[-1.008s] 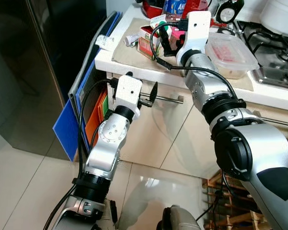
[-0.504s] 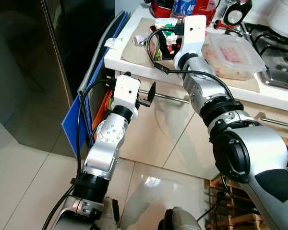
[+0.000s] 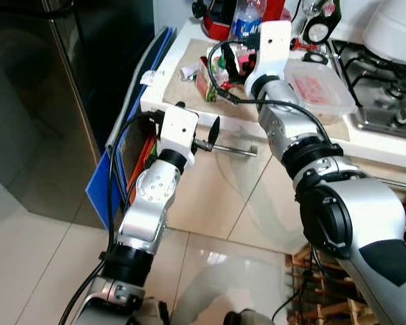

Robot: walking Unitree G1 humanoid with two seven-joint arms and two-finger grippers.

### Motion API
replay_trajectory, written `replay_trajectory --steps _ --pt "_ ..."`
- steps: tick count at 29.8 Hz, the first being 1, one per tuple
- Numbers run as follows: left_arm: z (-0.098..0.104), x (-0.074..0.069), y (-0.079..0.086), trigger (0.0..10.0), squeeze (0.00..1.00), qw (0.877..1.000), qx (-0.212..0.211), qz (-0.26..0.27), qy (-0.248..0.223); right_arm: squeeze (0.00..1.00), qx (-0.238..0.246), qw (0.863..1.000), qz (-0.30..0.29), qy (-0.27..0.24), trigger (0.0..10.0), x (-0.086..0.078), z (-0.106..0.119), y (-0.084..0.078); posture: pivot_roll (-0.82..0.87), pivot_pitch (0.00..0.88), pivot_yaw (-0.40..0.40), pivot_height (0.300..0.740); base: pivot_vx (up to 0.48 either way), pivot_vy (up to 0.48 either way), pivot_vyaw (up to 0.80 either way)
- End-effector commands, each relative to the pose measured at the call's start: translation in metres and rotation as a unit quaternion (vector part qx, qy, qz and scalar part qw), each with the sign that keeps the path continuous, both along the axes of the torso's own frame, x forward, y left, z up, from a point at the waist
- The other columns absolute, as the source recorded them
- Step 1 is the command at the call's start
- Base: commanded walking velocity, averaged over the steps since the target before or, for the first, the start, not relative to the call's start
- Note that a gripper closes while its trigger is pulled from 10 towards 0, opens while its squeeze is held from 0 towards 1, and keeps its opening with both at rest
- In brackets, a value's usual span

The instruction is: Restocking fridge

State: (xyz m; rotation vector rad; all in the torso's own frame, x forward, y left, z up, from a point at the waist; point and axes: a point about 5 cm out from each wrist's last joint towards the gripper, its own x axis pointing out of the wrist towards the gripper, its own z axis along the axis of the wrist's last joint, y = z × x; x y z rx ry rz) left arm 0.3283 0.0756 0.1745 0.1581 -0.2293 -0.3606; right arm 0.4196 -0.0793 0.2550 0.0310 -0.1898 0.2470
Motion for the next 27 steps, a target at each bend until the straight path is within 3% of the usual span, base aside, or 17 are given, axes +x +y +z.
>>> replay_trajectory --steps 1,8,11,17,22,27 --pt "-0.001 0.001 -0.005 10.0 0.00 1.000 0.002 -0.005 0.010 0.00 0.009 1.000 -0.005 -0.002 10.0 0.000 0.000 -0.005 0.07 0.077 -0.089 0.740 0.000 0.000 0.00" --pt "-0.004 0.005 0.003 10.0 0.00 0.999 -0.036 0.017 0.036 0.00 0.008 1.000 -0.009 0.019 10.0 -0.002 -0.017 -0.007 0.06 0.078 -0.084 0.740 0.000 0.000 0.00" --pt "-0.002 0.005 0.003 10.0 0.00 0.999 -0.027 0.015 0.028 0.00 0.003 1.000 -0.005 0.022 10.0 -0.004 -0.024 -0.005 0.06 0.077 -0.081 0.740 0.000 -0.442 0.00" --pt "0.000 0.005 0.000 10.0 0.00 0.999 -0.024 0.012 0.024 0.00 -0.005 1.000 -0.007 0.024 10.0 -0.004 -0.028 -0.005 0.05 0.070 -0.081 0.740 0.000 -0.440 0.64" --pt "0.000 0.006 0.001 10.0 0.00 0.999 -0.031 0.014 0.023 0.00 -0.009 1.000 -0.004 0.023 10.0 -0.005 -0.028 -0.004 0.06 0.066 -0.082 0.740 0.299 -0.368 0.62" --pt "0.000 0.006 0.002 10.0 0.00 0.999 -0.034 0.018 0.023 0.00 -0.012 1.000 -0.009 0.021 10.0 -0.005 -0.027 -0.004 0.06 0.057 -0.082 0.740 0.000 0.000 0.24"
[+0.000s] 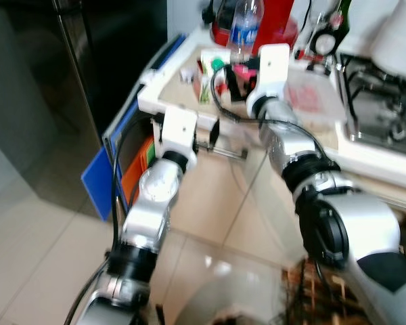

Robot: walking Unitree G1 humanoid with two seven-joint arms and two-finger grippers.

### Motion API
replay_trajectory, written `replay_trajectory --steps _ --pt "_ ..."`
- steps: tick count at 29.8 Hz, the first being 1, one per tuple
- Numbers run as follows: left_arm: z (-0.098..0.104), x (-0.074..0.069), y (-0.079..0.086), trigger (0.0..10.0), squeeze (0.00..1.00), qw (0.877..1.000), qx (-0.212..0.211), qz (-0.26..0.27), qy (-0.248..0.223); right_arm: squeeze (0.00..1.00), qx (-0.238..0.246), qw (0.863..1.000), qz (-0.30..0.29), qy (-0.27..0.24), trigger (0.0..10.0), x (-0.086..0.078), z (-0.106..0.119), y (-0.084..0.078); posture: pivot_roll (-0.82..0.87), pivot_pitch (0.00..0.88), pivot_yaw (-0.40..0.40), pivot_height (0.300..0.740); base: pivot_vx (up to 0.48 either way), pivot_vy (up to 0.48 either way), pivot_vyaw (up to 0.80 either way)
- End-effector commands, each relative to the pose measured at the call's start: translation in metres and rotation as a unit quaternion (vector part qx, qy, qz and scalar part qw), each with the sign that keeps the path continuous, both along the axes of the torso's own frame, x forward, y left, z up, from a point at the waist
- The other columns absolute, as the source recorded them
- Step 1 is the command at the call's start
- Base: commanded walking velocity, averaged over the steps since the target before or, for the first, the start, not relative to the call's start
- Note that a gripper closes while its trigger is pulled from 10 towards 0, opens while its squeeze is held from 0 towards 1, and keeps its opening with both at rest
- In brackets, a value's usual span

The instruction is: Restocking fridge

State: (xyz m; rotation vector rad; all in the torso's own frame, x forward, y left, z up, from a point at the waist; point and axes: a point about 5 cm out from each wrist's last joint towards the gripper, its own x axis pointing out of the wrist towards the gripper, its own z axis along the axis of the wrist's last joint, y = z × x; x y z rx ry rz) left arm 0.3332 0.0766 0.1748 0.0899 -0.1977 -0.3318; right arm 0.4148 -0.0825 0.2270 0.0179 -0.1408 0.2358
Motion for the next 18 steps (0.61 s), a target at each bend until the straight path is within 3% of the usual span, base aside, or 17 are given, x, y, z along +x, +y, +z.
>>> replay_trajectory --steps 1,12,18 --pt "-0.001 0.001 0.001 10.0 0.00 1.000 -0.002 0.005 0.003 0.00 -0.003 1.000 -0.004 -0.002 10.0 0.000 0.000 -0.001 0.06 0.057 -0.082 0.740 0.000 0.000 0.00" --pt "0.000 0.003 0.002 10.0 0.00 1.000 0.006 0.011 -0.001 0.00 -0.005 1.000 0.005 -0.012 10.0 -0.001 0.003 0.002 0.06 0.039 -0.081 0.740 0.000 0.000 0.00" --pt "0.000 0.003 0.002 10.0 0.00 1.000 0.009 0.014 -0.005 0.00 0.032 0.997 0.040 -0.053 10.0 -0.002 0.018 0.007 0.06 0.043 -0.081 0.740 0.000 0.000 0.00"
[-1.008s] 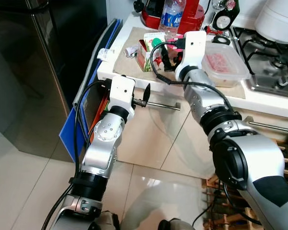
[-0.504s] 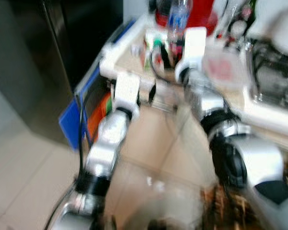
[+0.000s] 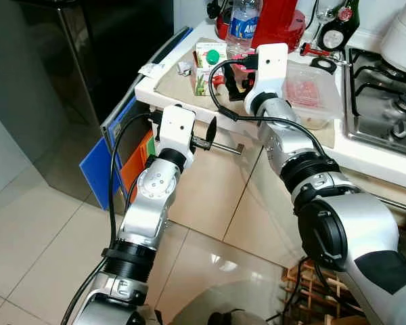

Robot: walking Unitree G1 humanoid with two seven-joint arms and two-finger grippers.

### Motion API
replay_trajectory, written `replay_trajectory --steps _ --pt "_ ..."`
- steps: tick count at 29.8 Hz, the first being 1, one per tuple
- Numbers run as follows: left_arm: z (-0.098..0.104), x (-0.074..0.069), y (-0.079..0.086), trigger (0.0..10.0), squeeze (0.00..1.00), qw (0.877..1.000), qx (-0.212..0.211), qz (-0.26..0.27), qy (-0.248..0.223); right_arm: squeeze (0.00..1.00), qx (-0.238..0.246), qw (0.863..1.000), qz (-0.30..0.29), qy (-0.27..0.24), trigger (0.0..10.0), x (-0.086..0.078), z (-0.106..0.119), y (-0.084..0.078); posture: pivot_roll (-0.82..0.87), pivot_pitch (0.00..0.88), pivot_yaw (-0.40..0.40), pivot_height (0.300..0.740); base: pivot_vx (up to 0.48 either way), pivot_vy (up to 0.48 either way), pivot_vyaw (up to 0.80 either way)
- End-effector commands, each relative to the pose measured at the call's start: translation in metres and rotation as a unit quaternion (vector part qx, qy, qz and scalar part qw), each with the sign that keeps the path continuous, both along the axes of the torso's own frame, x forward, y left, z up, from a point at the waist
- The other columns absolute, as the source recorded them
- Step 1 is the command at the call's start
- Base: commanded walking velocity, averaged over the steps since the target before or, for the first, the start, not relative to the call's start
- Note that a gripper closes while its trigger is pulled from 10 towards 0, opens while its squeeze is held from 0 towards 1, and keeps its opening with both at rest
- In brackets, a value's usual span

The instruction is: Restocking fridge

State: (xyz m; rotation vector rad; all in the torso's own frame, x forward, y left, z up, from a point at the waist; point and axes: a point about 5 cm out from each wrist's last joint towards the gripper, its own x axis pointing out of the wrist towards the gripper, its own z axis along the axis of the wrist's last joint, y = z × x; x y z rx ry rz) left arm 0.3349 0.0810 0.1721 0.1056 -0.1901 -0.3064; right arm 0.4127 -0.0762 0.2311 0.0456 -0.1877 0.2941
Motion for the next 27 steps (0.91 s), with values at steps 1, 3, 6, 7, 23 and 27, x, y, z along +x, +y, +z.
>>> replay_trajectory --steps 1,3,6,7,23,27 --pt "0.003 0.001 -0.003 10.0 0.00 1.000 0.003 -0.001 -0.007 0.00 0.021 0.999 0.012 -0.038 10.0 0.000 0.017 0.001 0.06 0.043 -0.080 0.740 0.000 0.000 0.00" --pt "0.002 0.001 -0.003 10.0 0.00 1.000 0.004 -0.001 -0.006 0.00 0.017 0.999 0.012 -0.039 10.0 0.000 0.018 0.002 0.06 0.044 -0.080 0.740 0.000 0.000 0.00" --pt "0.000 0.001 -0.003 10.0 0.00 1.000 0.002 -0.003 -0.001 0.00 0.005 1.000 0.011 -0.029 10.0 0.001 0.016 0.004 0.06 0.044 -0.080 0.740 0.000 0.000 0.00" --pt "0.000 0.001 -0.004 10.0 0.00 1.000 -0.006 -0.008 0.000 0.00 0.003 1.000 0.011 -0.026 10.0 0.000 0.015 0.005 0.06 0.048 -0.080 0.740 0.000 0.416 0.00" --pt "0.008 -0.005 -0.010 10.0 0.00 0.998 0.042 -0.035 -0.044 0.00 0.001 1.000 0.022 -0.020 10.0 -0.001 0.011 0.010 0.06 0.052 -0.083 0.740 0.381 0.145 0.00" --pt "0.007 -0.004 -0.011 10.0 0.00 0.998 0.041 -0.034 -0.044 0.00 0.000 1.000 0.019 -0.018 10.0 -0.001 0.008 0.009 0.06 0.052 -0.082 0.740 0.480 0.000 0.00"
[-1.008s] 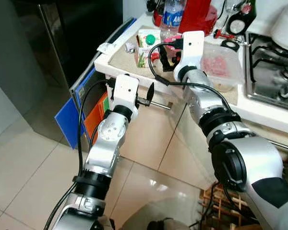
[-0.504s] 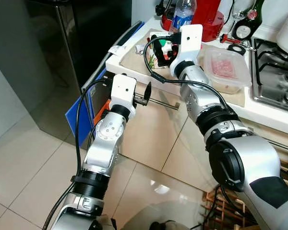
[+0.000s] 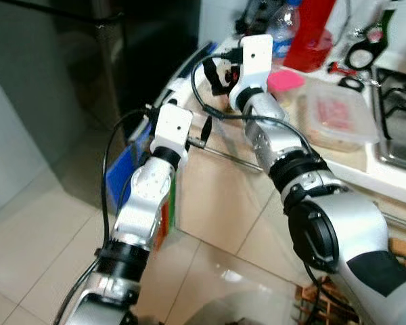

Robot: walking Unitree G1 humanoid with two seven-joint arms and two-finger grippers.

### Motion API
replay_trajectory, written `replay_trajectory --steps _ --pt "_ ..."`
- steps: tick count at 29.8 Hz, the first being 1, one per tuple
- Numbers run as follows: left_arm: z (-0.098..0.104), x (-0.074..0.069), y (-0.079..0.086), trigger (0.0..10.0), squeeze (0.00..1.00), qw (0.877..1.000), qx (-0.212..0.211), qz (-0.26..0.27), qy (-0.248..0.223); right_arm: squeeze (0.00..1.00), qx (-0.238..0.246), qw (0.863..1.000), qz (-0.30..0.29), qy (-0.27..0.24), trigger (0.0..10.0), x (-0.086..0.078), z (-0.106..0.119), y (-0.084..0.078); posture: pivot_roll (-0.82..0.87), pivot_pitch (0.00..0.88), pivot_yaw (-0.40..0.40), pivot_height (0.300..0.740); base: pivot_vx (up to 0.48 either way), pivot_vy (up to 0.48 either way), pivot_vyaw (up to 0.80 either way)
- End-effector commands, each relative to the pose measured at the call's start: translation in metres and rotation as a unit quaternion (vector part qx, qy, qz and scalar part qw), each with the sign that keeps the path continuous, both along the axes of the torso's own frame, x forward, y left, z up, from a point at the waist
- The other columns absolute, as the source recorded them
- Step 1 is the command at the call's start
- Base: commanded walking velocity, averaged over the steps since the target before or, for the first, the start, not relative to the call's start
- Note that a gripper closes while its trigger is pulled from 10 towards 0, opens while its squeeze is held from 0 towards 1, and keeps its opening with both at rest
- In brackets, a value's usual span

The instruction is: Restocking fridge

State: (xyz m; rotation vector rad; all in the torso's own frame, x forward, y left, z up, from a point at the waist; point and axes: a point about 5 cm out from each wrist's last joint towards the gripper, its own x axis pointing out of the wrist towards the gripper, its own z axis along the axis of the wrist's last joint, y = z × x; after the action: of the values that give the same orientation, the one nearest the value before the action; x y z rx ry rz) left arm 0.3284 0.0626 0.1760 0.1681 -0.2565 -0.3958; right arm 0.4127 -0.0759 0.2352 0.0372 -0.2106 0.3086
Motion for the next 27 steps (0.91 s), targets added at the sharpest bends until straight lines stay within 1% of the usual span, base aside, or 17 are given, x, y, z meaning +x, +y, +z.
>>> replay_trajectory --steps 1,3,5,14,19,24,27 --pt "0.002 0.003 0.006 10.0 0.00 1.000 0.008 0.006 -0.002 0.00 0.002 1.000 0.011 -0.004 10.0 -0.001 0.003 0.008 0.06 0.052 -0.082 0.740 0.000 0.000 0.00" --pt "0.001 0.003 0.005 10.0 0.00 1.000 0.007 0.003 0.002 0.00 0.001 1.000 0.009 -0.004 10.0 -0.001 0.003 0.008 0.06 0.052 -0.082 0.740 0.000 0.000 0.00" --pt "0.001 0.004 0.005 10.0 0.00 1.000 0.017 0.012 0.001 0.00 0.001 1.000 0.005 -0.003 10.0 -0.001 0.003 0.007 0.06 0.052 -0.082 0.740 0.000 0.000 0.00" --pt "0.001 0.004 0.006 10.0 0.00 1.000 0.015 0.012 0.001 0.00 0.004 1.000 -0.013 0.003 10.0 0.001 0.001 0.000 0.06 0.053 -0.077 0.740 0.000 0.000 0.00" --pt "0.000 0.004 0.007 10.0 0.00 1.000 0.016 0.011 0.003 0.00 0.002 1.000 -0.025 0.012 10.0 0.003 0.004 -0.003 0.06 0.055 -0.076 0.740 0.000 0.000 0.00" --pt "0.000 0.004 0.007 10.0 0.00 1.000 0.015 0.012 0.005 0.00 -0.003 1.000 -0.018 0.021 10.0 0.004 0.008 -0.001 0.06 0.056 -0.078 0.740 0.000 0.000 0.00" --pt "0.000 0.004 0.007 10.0 0.00 1.000 0.015 0.012 0.006 0.00 0.010 0.999 -0.007 0.039 10.0 0.005 0.008 0.002 0.07 0.055 -0.078 0.740 0.000 0.000 0.00"
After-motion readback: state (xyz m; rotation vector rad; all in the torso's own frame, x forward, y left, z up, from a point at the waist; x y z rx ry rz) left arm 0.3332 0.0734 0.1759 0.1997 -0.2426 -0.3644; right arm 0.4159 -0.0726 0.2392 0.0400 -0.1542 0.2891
